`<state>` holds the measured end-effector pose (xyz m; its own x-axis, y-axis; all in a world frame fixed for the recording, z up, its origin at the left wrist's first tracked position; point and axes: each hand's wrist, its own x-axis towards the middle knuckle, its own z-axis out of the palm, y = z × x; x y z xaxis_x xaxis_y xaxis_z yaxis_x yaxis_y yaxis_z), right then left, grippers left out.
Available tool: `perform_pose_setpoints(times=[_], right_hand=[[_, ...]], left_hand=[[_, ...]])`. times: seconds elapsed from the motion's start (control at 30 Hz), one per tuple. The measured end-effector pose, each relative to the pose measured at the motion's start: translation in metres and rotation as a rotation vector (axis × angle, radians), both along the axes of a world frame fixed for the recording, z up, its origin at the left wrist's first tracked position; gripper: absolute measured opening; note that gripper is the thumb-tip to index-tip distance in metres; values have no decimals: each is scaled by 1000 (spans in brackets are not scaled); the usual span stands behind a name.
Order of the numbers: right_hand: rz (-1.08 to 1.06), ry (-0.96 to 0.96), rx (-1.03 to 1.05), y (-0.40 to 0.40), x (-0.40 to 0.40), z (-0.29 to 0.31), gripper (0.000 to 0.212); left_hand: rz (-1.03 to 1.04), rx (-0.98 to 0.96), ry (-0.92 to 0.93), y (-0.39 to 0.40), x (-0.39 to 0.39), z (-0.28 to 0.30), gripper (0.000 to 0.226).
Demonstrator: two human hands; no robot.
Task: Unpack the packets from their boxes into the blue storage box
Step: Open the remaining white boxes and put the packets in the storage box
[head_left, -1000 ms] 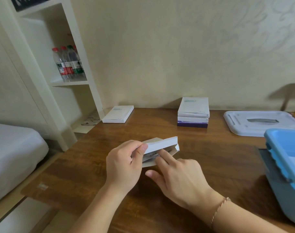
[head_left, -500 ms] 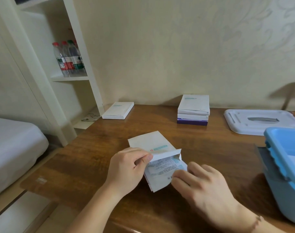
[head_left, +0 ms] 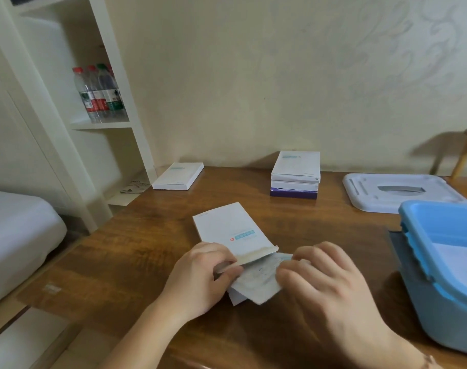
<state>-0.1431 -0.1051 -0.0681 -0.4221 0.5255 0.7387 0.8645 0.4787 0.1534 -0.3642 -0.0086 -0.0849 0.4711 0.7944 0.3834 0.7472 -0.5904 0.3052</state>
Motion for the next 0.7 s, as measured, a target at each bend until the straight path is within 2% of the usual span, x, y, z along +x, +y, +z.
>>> perform_pose_setpoints(times=[0.03,0.1,0.17,0.23,0.3,0.33,0.4,0.47,0.53,0.6,0.63,0.7], right_hand=[[-10,39,6,0,1,8,17],[-64,102,5,5,1,27,11],[-138,179,-25,14,-3,48,9],[-188,258,-35,23,-7,70,10],[-178,381,1,28,-5,86,9],[-167,480,14,26,-2,91,14],[-168,698,39,15,6,91,38],[-148,908,32,-3,14,84,60],[-50,1192,-112,-17,20,80,74],[40,1449,-310,-24,30,78,75],[51,1491,-369,-27,36,79,68],[10,1443,-402,-37,49,86,51]], left_hand=[[18,-35,-32,-3,2,6,53],[-4,-170,-307,-8,6,29,69],[-237,-405,-567,-9,13,62,76],[-427,-495,-491,-11,26,94,59],[-420,-343,-412,-13,44,113,31],[-384,-293,-462,-14,53,118,25],[-344,-325,-701,-15,68,122,25],[-325,-456,-1023,-14,79,124,26],[-315,-646,-1289,-13,91,125,31],[-289,-773,-1379,-15,105,126,40],[-286,-804,-1373,-17,112,127,40],[-299,-827,-1314,-22,123,129,35]])
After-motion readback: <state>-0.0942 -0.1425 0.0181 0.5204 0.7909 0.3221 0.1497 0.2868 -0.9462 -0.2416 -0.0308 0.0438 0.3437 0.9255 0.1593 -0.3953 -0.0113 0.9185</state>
